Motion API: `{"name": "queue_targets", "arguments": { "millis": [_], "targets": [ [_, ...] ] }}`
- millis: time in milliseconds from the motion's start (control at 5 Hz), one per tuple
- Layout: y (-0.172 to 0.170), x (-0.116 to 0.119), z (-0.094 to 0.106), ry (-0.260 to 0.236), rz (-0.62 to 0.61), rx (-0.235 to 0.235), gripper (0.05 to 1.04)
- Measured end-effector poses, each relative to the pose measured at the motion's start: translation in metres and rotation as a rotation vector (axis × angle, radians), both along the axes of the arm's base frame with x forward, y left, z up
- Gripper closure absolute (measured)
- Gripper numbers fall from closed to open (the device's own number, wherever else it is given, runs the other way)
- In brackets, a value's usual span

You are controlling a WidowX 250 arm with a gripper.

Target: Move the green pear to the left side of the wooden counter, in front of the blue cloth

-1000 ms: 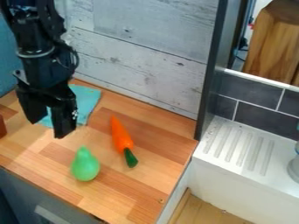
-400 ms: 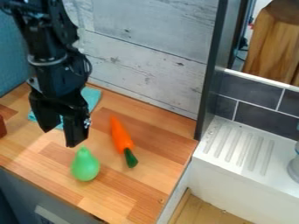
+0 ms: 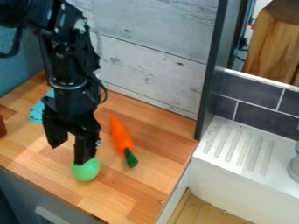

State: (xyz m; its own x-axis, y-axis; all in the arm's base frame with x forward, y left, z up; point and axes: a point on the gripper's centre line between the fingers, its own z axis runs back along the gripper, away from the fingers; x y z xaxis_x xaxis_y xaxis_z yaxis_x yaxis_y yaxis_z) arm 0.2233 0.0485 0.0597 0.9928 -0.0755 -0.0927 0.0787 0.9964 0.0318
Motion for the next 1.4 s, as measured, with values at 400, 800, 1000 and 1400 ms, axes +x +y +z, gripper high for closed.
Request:
{"name": "queue_targets", "arguments": {
  "millis": [400, 800, 1000, 1400],
  "targets": [
    [0.001, 0.003, -0.024, 0.057, 0.024, 0.021, 0.095],
    [-0.002, 0.011, -0.027, 0.026, -0.006, -0.012, 0.424],
    [-0.003, 0.010, -0.027, 0.019, -0.004, -0.041, 0.563],
    [0.010, -0.007, 0.009, -0.060, 0.048, -0.064, 0.627]
  ]
}}
